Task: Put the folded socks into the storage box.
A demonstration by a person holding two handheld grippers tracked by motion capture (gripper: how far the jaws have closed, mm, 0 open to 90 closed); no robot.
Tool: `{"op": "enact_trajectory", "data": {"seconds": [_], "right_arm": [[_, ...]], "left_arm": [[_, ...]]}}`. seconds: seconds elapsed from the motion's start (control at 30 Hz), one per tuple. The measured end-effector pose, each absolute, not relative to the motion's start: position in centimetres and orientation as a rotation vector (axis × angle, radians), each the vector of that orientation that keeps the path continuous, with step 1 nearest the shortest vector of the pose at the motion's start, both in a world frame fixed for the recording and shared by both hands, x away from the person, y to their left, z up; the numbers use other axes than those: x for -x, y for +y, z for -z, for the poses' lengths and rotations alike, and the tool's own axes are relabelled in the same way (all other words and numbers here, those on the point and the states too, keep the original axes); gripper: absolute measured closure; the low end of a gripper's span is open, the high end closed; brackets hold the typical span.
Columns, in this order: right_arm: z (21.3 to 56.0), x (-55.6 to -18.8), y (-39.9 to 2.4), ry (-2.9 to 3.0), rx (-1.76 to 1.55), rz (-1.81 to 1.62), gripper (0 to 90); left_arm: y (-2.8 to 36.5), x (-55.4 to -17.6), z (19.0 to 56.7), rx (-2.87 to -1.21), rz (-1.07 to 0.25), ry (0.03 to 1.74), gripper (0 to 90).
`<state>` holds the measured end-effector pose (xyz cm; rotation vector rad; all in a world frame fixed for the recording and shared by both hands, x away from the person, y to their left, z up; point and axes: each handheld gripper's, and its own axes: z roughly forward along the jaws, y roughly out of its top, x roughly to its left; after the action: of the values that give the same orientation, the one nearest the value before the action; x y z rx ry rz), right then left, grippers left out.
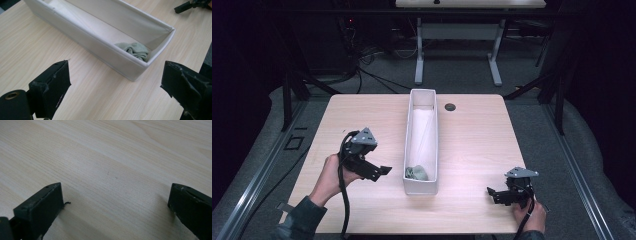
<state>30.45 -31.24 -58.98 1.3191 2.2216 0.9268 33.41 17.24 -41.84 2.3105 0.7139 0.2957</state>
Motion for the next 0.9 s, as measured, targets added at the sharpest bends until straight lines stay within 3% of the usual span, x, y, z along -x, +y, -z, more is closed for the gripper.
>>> {"op": "enact_trajectory", "data": {"seconds": [0.57, 0.9], "right_arm": [[59.0, -30.5, -31.2, 2.223, -1.318, -0.926, 0.0], [59.0, -30.5, -31.2, 2.223, -1.317, -0.926, 0.0]], "left_arm": [[22.6, -32.7, 43.6, -2.239, -0.359, 0.85, 0.4], [25.4, -31.8, 45.1, -2.191, -0.378, 0.927, 0.1]]}}
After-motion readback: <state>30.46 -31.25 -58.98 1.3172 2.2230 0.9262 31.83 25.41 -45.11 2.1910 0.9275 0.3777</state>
